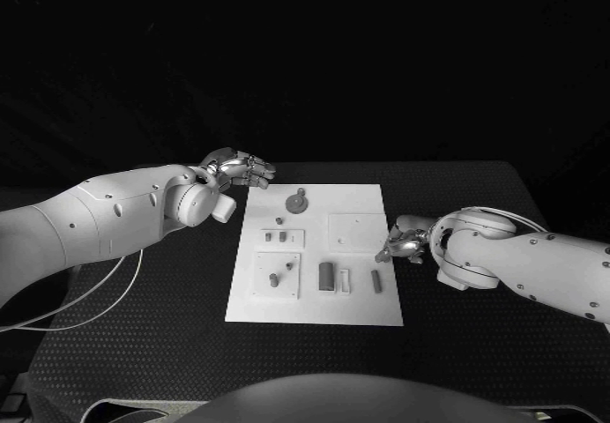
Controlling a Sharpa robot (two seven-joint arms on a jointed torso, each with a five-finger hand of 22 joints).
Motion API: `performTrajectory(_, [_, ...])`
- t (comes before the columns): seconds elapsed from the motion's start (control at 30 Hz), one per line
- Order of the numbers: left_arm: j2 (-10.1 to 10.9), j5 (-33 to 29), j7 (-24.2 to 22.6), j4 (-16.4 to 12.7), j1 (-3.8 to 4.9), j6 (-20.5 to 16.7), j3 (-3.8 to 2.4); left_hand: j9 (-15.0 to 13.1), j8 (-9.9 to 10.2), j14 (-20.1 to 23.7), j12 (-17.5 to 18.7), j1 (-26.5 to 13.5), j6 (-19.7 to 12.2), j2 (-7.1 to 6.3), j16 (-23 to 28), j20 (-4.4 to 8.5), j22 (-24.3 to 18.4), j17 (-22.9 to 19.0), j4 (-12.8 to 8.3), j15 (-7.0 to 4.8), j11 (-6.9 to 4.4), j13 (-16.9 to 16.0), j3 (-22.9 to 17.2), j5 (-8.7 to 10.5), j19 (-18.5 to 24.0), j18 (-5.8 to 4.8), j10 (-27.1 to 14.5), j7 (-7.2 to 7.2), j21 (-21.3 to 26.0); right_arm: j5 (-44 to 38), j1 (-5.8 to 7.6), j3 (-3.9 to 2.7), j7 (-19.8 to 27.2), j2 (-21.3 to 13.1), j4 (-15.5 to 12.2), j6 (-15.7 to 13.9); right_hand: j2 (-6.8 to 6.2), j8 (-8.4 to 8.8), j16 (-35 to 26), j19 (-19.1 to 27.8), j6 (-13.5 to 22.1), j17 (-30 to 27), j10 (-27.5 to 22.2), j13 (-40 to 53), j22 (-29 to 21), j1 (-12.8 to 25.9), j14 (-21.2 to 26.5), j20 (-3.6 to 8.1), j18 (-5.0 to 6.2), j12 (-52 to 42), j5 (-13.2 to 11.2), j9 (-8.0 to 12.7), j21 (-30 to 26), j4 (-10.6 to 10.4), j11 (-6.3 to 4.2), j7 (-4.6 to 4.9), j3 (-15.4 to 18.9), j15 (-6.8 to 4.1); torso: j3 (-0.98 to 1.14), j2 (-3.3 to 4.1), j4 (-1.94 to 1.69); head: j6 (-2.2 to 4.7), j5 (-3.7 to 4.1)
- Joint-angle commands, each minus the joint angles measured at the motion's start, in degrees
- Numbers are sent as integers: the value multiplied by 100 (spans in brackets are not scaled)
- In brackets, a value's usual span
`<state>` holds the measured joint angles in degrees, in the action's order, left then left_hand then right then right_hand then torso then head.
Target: Assemble the parts on the task board
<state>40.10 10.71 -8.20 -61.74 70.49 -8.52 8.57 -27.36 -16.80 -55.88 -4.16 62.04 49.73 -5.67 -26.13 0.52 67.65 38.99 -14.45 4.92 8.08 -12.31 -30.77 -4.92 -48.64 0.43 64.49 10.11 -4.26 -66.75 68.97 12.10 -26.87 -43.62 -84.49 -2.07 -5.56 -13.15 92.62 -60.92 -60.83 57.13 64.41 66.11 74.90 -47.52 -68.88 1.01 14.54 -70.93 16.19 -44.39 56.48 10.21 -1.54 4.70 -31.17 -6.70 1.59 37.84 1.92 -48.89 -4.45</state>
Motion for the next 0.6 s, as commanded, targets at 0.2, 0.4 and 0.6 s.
performTrajectory(0.2, [-13, -28, -35, -11, 8, 74, -3, 8, -24, -31, 6, -65, -33, 17, 34, -22, -8, 11, 38, 25, 13, 10, 11, -14, 21, -43, -7, 9, 32, -99, -117, 79, -189, 133, 60, 462, -198, -37, -10, 17, -77, 36, 125, 108, 102, 336, -16, -11, 46, -99, 35, -14, -1, -279, -12, -25, -29, -8, -1, -2, -6, -24, -1])
performTrajectory(0.4, [-11, -28, -33, -9, 8, 87, -3, 9, -24, -32, 5, -67, -33, 18, 36, -22, -8, 13, 41, 25, 13, 10, 11, -14, 21, -43, -6, 9, 32, -142, -184, 114, -218, 178, 95, 575, -323, -68, -3, 23, -123, 33, 109, 118, 106, 419, -1, 1, 46, -100, 27, -38, 12, -448, -31, -39, -102, -20, -6, -1, -9, -52, -7])
performTrajectory(0.6, [-9, -28, -30, -9, 8, 109, -3, 10, -26, -32, 5, -83, -32, 17, 42, -24, -8, 18, 55, 26, 13, 11, 17, -12, 22, -43, -3, 6, 32, -286, -260, 130, -239, 254, 134, 576, -494, -86, -1, 28, -136, 27, 74, 109, 104, 514, 17, 9, 46, -80, 22, -64, 20, -644, -41, -49, -164, -36, -8, -1, -5, -67, -7])
